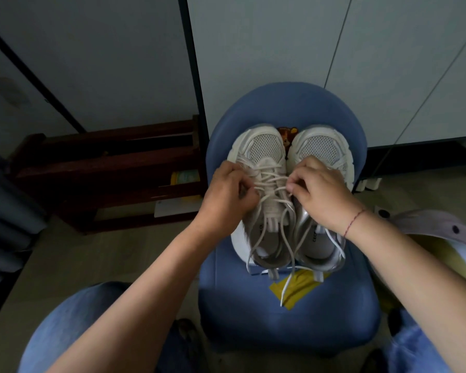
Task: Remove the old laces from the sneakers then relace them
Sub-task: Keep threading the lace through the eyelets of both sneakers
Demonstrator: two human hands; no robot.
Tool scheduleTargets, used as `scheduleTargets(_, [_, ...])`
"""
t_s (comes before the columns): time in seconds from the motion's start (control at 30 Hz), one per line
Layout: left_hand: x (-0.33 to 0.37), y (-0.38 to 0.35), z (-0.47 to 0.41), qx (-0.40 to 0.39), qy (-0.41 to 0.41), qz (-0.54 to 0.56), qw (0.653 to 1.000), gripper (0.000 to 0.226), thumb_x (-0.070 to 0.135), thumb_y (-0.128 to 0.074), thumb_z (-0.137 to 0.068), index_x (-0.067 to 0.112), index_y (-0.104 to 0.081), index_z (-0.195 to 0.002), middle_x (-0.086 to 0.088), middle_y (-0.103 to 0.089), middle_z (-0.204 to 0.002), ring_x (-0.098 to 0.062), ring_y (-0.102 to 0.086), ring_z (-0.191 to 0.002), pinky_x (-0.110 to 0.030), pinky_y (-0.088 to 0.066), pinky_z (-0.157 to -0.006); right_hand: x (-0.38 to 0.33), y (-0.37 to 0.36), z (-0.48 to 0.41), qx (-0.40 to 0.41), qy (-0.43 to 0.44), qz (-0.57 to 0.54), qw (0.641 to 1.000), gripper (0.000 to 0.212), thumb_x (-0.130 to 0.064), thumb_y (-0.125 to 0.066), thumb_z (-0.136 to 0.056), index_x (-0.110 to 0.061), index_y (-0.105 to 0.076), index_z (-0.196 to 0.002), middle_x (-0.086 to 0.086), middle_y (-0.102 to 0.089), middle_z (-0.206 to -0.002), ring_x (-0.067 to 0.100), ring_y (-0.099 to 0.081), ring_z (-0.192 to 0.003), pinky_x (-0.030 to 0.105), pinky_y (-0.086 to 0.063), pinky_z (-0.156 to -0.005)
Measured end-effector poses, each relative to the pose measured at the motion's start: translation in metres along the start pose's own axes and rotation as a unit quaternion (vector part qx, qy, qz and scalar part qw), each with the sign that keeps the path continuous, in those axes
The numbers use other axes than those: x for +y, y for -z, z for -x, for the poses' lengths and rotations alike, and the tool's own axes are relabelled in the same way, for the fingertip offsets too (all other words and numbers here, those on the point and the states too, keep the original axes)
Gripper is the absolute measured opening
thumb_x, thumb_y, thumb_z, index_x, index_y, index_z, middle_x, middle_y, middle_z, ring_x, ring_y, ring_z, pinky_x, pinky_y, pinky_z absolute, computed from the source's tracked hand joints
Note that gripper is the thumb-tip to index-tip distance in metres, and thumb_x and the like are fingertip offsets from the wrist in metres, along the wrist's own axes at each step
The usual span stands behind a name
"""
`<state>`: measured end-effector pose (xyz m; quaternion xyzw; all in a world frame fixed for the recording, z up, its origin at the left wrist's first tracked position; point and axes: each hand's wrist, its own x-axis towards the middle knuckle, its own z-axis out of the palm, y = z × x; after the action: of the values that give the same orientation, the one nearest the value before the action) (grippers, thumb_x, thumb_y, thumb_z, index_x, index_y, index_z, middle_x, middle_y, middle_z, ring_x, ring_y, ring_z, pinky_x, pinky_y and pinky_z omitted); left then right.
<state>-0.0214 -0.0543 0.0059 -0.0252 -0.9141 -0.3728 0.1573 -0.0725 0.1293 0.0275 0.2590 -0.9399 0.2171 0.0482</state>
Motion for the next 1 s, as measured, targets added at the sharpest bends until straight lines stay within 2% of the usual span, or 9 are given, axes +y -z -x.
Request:
scheduleTargets(0.1, [0.004, 0.004, 0.006, -0.023, 0.095, 0.09, 0.991, 0.024, 0.007, -0.06, -0.091, 0.022, -0.054, -0.074, 0.002, -0.052, -0.092, -0.002, -0.051, -0.075, -0.005, -0.037, -0.067, -0.001, -0.001, 0.001, 0.009, -0.007, 0.003, 1.0, 0.01, -0.019, -0.06, -0.091, -0.014, -0.067, -0.086, -0.006, -0.044, -0.094, 0.023, -0.053, -0.099, 0.038, -0.037, -0.091])
scheduleTargets(0.23, [0.006, 0.002, 0.01, -0.018, 0.216, 0.266, 0.939, 0.027, 0.009, -0.052, -0.099, 0.017, -0.059, -0.074, 0.007, -0.055, -0.062, 0.001, -0.048, -0.052, -0.015, -0.04, -0.057, -0.003, 0.002, 0.002, 0.015, -0.007, -0.056, 0.998, 0.007, -0.017, -0.061, -0.09, -0.013, -0.066, -0.086, -0.006, -0.05, -0.089, 0.017, -0.053, -0.088, 0.029, -0.04, -0.08])
scheduleTargets(0.37, [0.011, 0.001, 0.012, -0.013, 0.239, 0.385, 0.892, 0.026, 0.005, -0.049, -0.1, 0.008, -0.059, -0.077, 0.005, -0.059, -0.054, -0.004, -0.051, -0.049, -0.017, -0.044, -0.055, -0.007, -0.001, 0.006, 0.034, -0.007, -0.127, 0.991, 0.008, -0.013, -0.063, -0.089, -0.018, -0.062, -0.082, -0.007, -0.061, -0.078, 0.015, -0.06, -0.079, 0.021, -0.042, -0.065])
scheduleTargets(0.5, [0.014, 0.002, 0.008, -0.031, 0.239, 0.427, 0.871, 0.019, 0.0, -0.052, -0.098, 0.009, -0.06, -0.082, 0.002, -0.066, -0.065, -0.006, -0.055, -0.052, -0.017, -0.047, -0.055, -0.008, -0.006, 0.005, 0.027, -0.049, -0.245, 0.968, 0.023, -0.01, -0.068, -0.084, -0.029, -0.06, -0.076, -0.007, -0.068, -0.081, 0.013, -0.066, -0.082, 0.029, -0.054, -0.082])
scheduleTargets(0.63, [0.012, 0.004, 0.002, -0.065, 0.231, 0.373, 0.896, 0.018, 0.0, -0.058, -0.094, 0.014, -0.06, -0.082, 0.006, -0.056, -0.057, -0.004, -0.048, -0.05, -0.02, -0.041, -0.055, -0.009, -0.001, 0.002, -0.006, -0.068, -0.296, 0.953, 0.019, -0.007, -0.067, -0.082, -0.025, -0.063, -0.079, -0.002, -0.069, -0.08, 0.017, -0.066, -0.079, 0.032, -0.054, -0.082])
scheduleTargets(0.7, [0.008, 0.005, 0.0, -0.06, 0.204, 0.292, 0.932, 0.017, 0.005, -0.066, -0.091, 0.018, -0.061, -0.081, 0.007, -0.058, -0.06, -0.004, -0.05, -0.054, -0.02, -0.042, -0.056, -0.01, -0.002, 0.002, -0.019, -0.056, -0.274, 0.96, 0.012, -0.011, -0.068, -0.083, -0.022, -0.063, -0.083, -0.002, -0.065, -0.074, 0.014, -0.062, -0.071, 0.03, -0.052, -0.075])
scheduleTargets(0.77, [0.005, 0.007, -0.002, -0.055, 0.172, 0.22, 0.959, 0.016, 0.011, -0.072, -0.087, 0.021, -0.061, -0.08, 0.007, -0.06, -0.064, -0.003, -0.052, -0.057, -0.02, -0.043, -0.058, -0.012, -0.003, 0.002, -0.018, -0.041, -0.228, 0.973, 0.008, -0.016, -0.072, -0.081, -0.019, -0.065, -0.083, -0.008, -0.059, -0.067, 0.006, -0.054, -0.061, 0.02, -0.046, -0.064])
scheduleTargets(0.83, [0.004, 0.01, -0.003, -0.057, 0.147, 0.185, 0.97, 0.017, 0.014, -0.074, -0.086, 0.021, -0.061, -0.077, 0.008, -0.06, -0.063, 0.0, -0.052, -0.053, -0.018, -0.043, -0.055, -0.013, -0.003, 0.002, -0.006, -0.035, -0.195, 0.98, 0.006, -0.018, -0.073, -0.081, -0.018, -0.067, -0.081, -0.011, -0.056, -0.064, 0.002, -0.049, -0.058, 0.014, -0.041, -0.058])
scheduleTargets(1.0, [0.005, 0.015, -0.004, -0.061, 0.101, 0.136, 0.984, 0.014, 0.013, -0.076, -0.084, 0.019, -0.068, -0.075, 0.009, -0.061, -0.057, 0.0, -0.054, -0.048, -0.018, -0.046, -0.053, -0.013, -0.004, 0.001, -0.003, -0.025, -0.151, 0.988, 0.003, -0.02, -0.067, -0.086, -0.018, -0.067, -0.085, -0.013, -0.058, -0.07, 0.002, -0.052, -0.066, 0.022, -0.041, -0.064])
